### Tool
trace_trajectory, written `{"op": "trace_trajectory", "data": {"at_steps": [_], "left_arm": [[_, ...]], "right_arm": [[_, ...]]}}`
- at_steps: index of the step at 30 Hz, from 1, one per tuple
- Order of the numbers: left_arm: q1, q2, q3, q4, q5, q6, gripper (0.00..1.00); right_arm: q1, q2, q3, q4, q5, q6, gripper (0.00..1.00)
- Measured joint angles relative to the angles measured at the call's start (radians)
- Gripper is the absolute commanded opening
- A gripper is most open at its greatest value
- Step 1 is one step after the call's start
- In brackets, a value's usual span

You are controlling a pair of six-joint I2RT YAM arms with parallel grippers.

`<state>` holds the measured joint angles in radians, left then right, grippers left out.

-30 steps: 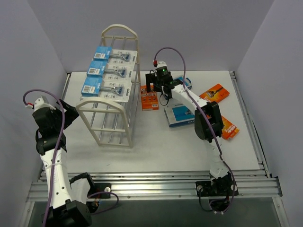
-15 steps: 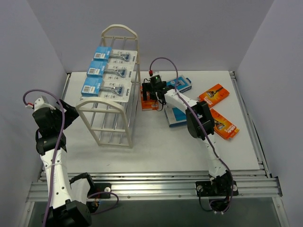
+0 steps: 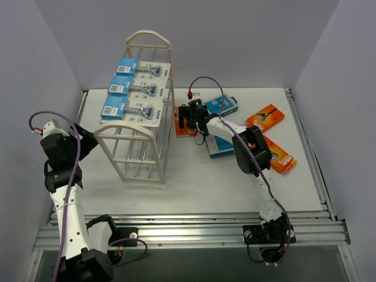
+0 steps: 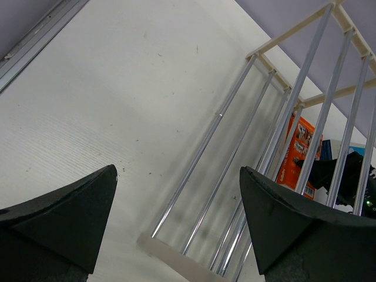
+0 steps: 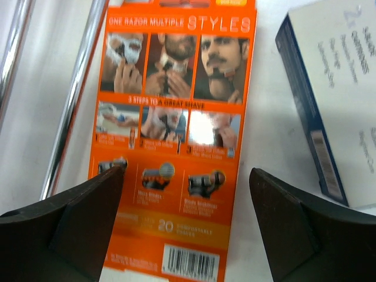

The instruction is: Place and organize the shaving razors onto the shelf

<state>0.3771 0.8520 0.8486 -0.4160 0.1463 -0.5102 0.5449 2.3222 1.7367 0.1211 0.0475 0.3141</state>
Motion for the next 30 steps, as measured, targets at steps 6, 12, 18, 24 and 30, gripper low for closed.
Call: {"op": "trace_trajectory", "data": {"at_steps": [6, 12, 18, 24, 30], "left_arm": [[0.000, -0.007, 0.000, 0.000, -0.001, 0.000, 0.94], [0.000, -0.011, 0.000, 0.000, -0.002, 0.000, 0.94], [0.000, -0.011, 0.000, 0.000, -0.005, 0.000, 0.94], [-0.002, -0.010, 0.000, 0.000, -0.006, 0.000, 0.94], [-0.002, -0.006, 0.000, 0.000, -0.006, 0.000, 0.94]], "right_arm": [[0.005, -0.090, -0.153, 0.053, -0.039, -0.001, 0.65], [0.013, -0.169, -0.287, 0.108, -0.064, -0.005, 0.62], [0.014, -0.197, -0.345, 0.150, -0.078, -0.008, 0.60], [0.015, -0.223, -0.377, 0.145, -0.082, -0.008, 0.61], [0.018, -0.253, -0.414, 0.137, -0.086, -0.021, 0.59]]}}
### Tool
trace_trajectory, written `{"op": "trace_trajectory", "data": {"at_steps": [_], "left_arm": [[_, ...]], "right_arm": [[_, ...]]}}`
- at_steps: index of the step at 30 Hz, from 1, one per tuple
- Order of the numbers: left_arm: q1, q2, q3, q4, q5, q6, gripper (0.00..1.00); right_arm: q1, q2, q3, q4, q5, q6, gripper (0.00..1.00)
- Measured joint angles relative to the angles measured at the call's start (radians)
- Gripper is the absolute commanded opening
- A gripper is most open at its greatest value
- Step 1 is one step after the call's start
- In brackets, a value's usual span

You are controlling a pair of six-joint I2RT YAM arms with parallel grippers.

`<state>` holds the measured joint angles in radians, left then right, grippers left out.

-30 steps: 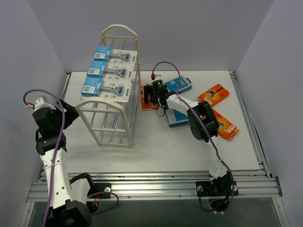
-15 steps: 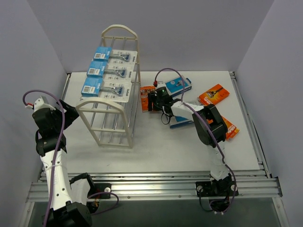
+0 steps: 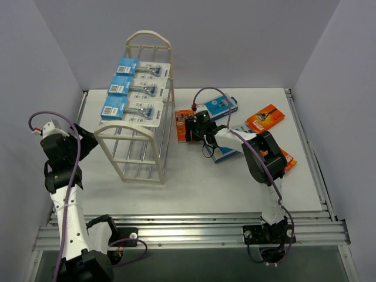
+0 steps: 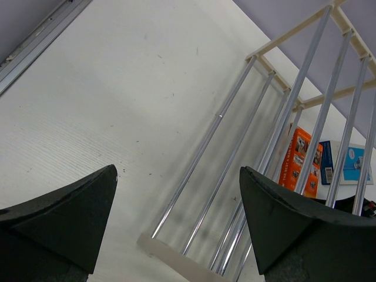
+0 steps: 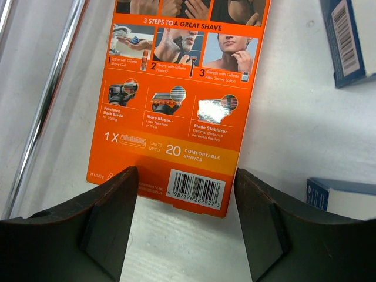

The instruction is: Place and organize the shaving razors onto the shelf

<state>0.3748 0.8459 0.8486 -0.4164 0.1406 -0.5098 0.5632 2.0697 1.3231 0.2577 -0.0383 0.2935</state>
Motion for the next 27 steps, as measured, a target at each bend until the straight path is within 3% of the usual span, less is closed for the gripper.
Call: {"op": "trace_trajectory", "data": {"at_steps": [13, 18, 27], "left_arm": [[0.000, 0.000, 0.000, 0.000, 0.000, 0.000, 0.94], [0.000, -0.001, 0.000, 0.000, 0.001, 0.000, 0.94], [-0.013, -0.008, 0.000, 0.000, 0.000, 0.000, 0.94]], "right_arm": [[0.047, -0.143, -0.175, -0.019, -0.008, -0.032, 0.62], [0.080, -0.238, -0.285, -0.043, -0.026, -0.024, 0.70], [0.105, -0.351, -0.457, 0.008, -0.167, 0.029, 0.74]]}}
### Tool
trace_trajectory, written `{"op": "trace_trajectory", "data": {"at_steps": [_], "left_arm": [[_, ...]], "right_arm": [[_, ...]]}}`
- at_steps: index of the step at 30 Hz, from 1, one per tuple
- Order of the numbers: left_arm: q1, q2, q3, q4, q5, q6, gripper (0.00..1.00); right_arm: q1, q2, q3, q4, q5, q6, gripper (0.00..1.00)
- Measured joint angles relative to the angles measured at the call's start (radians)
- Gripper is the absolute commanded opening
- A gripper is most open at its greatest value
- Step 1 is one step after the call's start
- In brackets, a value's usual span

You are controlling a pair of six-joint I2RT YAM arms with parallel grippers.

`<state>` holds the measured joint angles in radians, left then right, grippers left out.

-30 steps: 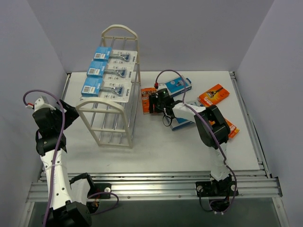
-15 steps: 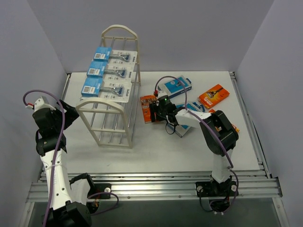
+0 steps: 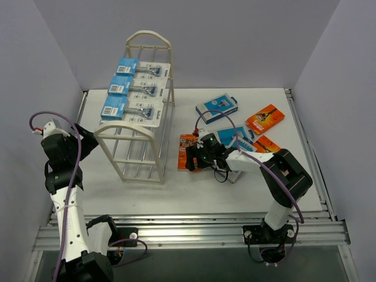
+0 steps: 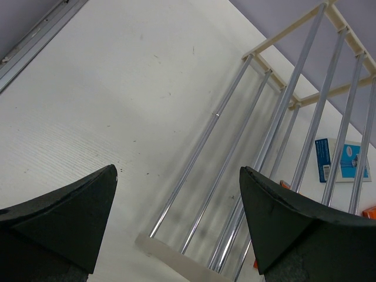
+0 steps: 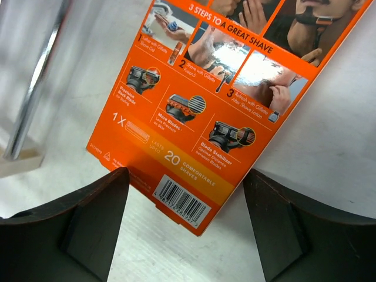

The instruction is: Place and organize the shaving razors onto the shelf

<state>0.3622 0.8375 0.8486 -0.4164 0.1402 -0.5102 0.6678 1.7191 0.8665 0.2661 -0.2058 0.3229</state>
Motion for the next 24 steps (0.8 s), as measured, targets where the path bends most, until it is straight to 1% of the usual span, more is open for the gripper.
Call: {"op": "trace_trajectory", "data": {"at_steps": [7, 10, 14, 17, 21, 24], "left_arm": [[-0.008, -0.008, 0.000, 0.000, -0.009, 0.001, 0.94], [-0.010, -0.008, 0.000, 0.000, -0.010, 0.002, 0.94], [-0.010, -0.008, 0.000, -0.001, -0.010, 0.003, 0.94], [-0.010, -0.008, 0.000, 0.000, -0.010, 0.003, 0.94], [-0.010, -0.008, 0.000, 0.000, -0.010, 0.003, 0.94], [-0.014, -0.008, 0.000, 0.000, -0.010, 0.003, 0.94]], "right_arm": [[0.028, -0.011, -0.041, 0.067, -0.138, 0.003, 0.78], [0.032, -0.013, -0.041, 0.059, -0.169, 0.002, 0.80], [0.026, -0.036, -0.039, -0.002, -0.169, -0.006, 0.81], [-0.010, -0.061, -0.037, -0.046, -0.169, -0.008, 0.83], [-0.108, -0.089, -0.016, -0.083, -0.167, -0.009, 0.82], [-0.179, -0.087, 0.034, -0.103, -0.169, -0.013, 0.81]]}}
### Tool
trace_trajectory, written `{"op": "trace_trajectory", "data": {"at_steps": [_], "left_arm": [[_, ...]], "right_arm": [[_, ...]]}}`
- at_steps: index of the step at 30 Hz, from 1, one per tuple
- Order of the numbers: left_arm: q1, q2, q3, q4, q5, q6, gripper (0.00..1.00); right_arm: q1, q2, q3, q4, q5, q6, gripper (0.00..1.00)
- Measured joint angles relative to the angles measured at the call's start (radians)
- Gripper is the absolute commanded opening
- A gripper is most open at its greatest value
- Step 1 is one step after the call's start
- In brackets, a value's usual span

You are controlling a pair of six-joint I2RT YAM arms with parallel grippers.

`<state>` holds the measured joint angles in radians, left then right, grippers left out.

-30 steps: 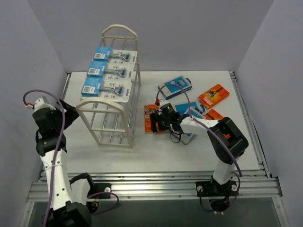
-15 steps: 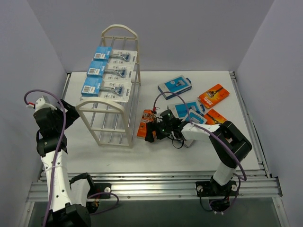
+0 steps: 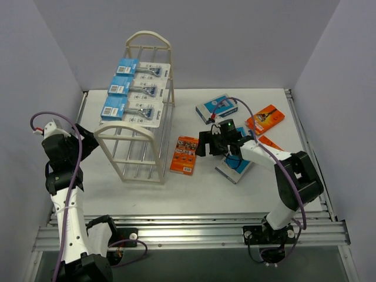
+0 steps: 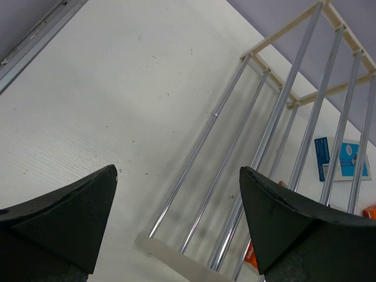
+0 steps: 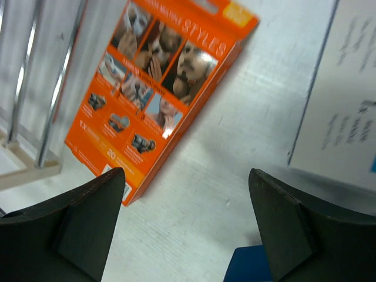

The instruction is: Place and organize the shaving razors onto the shelf

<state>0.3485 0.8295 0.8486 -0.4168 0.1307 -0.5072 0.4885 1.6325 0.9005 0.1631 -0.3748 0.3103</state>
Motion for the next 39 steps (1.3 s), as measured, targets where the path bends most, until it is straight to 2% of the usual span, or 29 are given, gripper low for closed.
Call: {"op": "trace_trajectory", "data": {"at_steps": [7, 21, 29, 32, 36, 39], "left_arm": [[-0.010, 0.004, 0.000, -0.001, 0.000, 0.001, 0.94], [-0.021, 0.026, 0.000, -0.002, 0.000, 0.007, 0.94], [-0.022, 0.028, 0.000, -0.002, 0.001, 0.007, 0.94], [-0.022, 0.028, 0.000, -0.002, 0.004, 0.007, 0.94], [-0.022, 0.028, 0.000, -0.002, 0.007, 0.007, 0.94], [-0.022, 0.028, 0.000, -0.002, 0.007, 0.007, 0.94]], "right_arm": [[-0.043, 0.124, 0.189, -0.006, -0.048, -0.008, 0.79], [-0.058, 0.387, 0.436, -0.066, -0.084, -0.073, 0.77], [-0.057, 0.427, 0.455, -0.063, -0.105, -0.126, 0.77], [-0.057, 0.427, 0.455, -0.062, -0.112, -0.147, 0.75], [-0.057, 0.436, 0.455, -0.061, -0.117, -0.164, 0.66], [-0.053, 0.440, 0.455, -0.057, -0.115, -0.179, 0.66]]}}
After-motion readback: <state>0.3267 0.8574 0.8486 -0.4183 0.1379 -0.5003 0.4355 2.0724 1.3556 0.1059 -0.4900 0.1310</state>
